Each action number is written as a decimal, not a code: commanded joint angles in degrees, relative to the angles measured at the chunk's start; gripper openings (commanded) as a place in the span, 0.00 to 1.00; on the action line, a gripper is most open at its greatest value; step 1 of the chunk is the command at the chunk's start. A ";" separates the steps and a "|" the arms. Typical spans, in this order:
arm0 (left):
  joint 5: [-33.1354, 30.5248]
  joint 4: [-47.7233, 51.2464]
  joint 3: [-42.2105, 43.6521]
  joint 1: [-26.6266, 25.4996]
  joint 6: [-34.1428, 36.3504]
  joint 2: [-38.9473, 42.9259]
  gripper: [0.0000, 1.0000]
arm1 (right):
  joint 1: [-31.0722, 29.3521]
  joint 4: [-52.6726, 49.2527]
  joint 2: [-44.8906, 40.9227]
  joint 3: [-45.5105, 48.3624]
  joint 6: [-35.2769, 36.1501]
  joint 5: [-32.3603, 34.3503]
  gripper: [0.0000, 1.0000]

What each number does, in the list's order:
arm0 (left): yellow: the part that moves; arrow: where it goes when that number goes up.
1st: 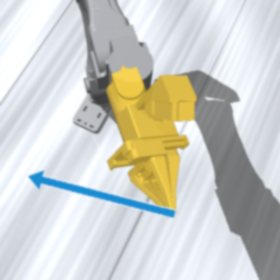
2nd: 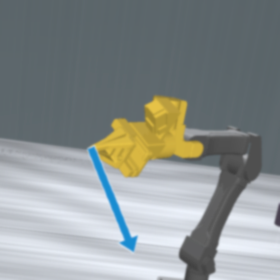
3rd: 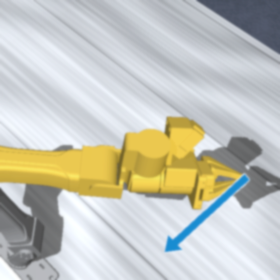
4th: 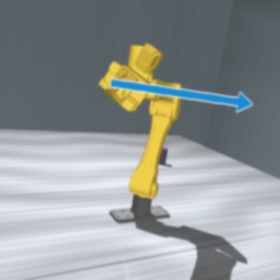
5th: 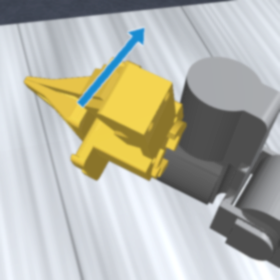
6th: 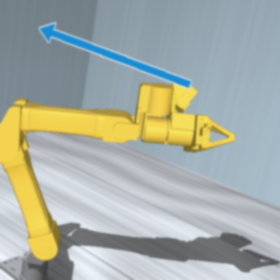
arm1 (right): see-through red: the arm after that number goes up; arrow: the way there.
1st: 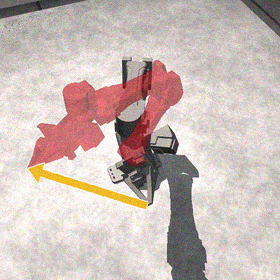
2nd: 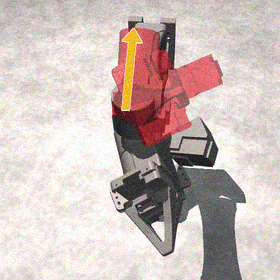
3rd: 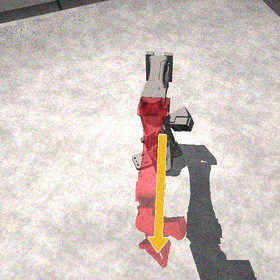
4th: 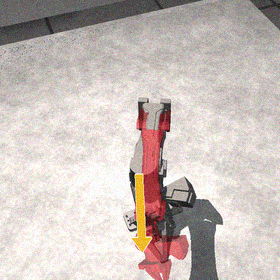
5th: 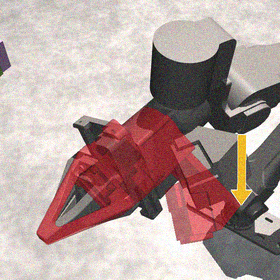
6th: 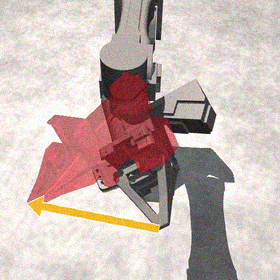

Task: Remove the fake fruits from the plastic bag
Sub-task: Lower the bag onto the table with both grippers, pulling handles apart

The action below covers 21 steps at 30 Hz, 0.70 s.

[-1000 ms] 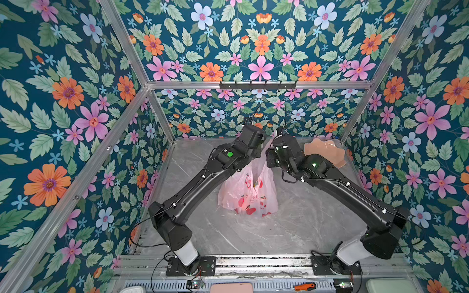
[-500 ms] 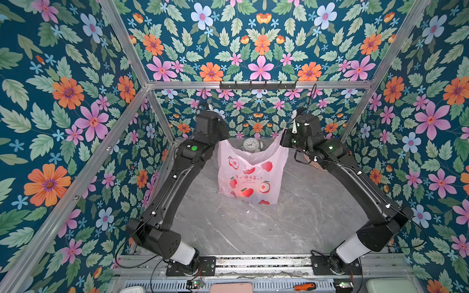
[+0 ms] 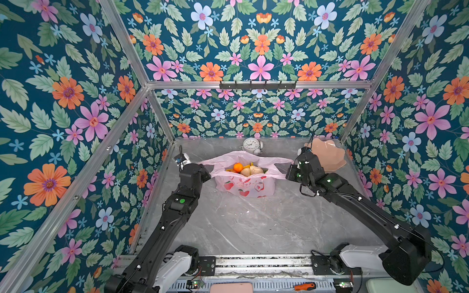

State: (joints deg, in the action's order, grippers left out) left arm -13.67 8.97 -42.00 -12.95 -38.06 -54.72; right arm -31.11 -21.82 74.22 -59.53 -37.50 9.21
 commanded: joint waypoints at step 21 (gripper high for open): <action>9.64 18.72 -1.91 9.52 3.61 1.56 0.72 | -1.02 6.08 3.80 4.57 0.13 0.37 0.00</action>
State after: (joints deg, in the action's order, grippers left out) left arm -0.36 20.75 -42.59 -3.40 -35.55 -55.55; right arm -31.79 -14.41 78.24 -54.54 -38.70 8.38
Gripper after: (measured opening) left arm 0.713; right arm 0.057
